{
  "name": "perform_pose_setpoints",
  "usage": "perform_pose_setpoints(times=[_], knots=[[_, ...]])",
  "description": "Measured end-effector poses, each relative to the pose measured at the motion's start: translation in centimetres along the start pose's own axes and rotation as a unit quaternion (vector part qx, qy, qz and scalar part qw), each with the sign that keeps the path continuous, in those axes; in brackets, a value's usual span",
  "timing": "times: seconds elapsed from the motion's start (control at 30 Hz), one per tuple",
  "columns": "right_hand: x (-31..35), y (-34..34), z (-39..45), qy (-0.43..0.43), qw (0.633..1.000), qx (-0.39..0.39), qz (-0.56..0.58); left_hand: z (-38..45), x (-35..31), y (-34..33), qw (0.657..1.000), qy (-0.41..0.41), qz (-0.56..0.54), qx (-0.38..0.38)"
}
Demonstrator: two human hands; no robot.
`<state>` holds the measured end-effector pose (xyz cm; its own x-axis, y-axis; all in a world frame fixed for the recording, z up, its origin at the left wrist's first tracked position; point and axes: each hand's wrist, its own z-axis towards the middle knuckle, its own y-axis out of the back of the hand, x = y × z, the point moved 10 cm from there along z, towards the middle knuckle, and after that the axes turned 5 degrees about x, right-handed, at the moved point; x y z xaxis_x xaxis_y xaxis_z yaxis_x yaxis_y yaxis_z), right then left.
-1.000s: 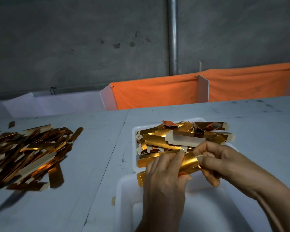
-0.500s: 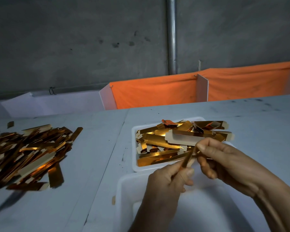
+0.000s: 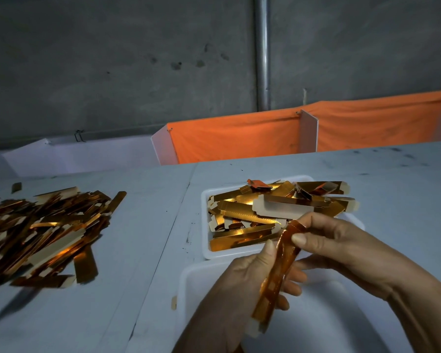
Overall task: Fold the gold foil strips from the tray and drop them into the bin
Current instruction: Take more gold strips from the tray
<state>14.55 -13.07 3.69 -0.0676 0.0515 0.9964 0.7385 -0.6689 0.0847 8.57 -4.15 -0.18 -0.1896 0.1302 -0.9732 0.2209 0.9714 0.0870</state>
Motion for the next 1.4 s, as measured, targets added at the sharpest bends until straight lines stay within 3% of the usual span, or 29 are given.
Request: perform_pose_setpoints(times=[0.07, 0.13, 0.3, 0.43, 0.7, 0.93, 1.4], knots=[[-0.1, -1.4, 0.0, -0.006, 0.998, 0.044, -0.032, -0.1, -0.3, -0.4, 1.0, -0.014, -0.007, 0.011], [-0.1, -1.4, 0.1, -0.004, 0.998, 0.041, -0.041, -0.2, -0.2, -0.3, 1.0, -0.02, -0.015, 0.01], [1.2, 0.8, -0.2, 0.057, 0.996, -0.06, -0.035, -0.2, -0.4, 0.1, 0.999, -0.047, -0.011, -0.003], [2.2, 1.6, -0.4, 0.099, 0.974, -0.136, -0.154, 0.1, 0.1, 0.8, 0.997, -0.042, -0.047, -0.032], [0.3, 0.4, -0.1, 0.023, 0.998, -0.015, -0.049, 0.0, 0.4, 0.9, 0.999, -0.04, -0.029, -0.021], [-0.6, -1.2, -0.4, -0.04, 0.996, 0.077, -0.036, -0.2, 0.4, 1.1, 0.999, -0.045, -0.012, -0.028], [-0.9, -1.9, -0.3, -0.048, 0.995, 0.081, -0.004, -0.3, -0.9, 0.8, 0.995, -0.094, 0.006, -0.021]])
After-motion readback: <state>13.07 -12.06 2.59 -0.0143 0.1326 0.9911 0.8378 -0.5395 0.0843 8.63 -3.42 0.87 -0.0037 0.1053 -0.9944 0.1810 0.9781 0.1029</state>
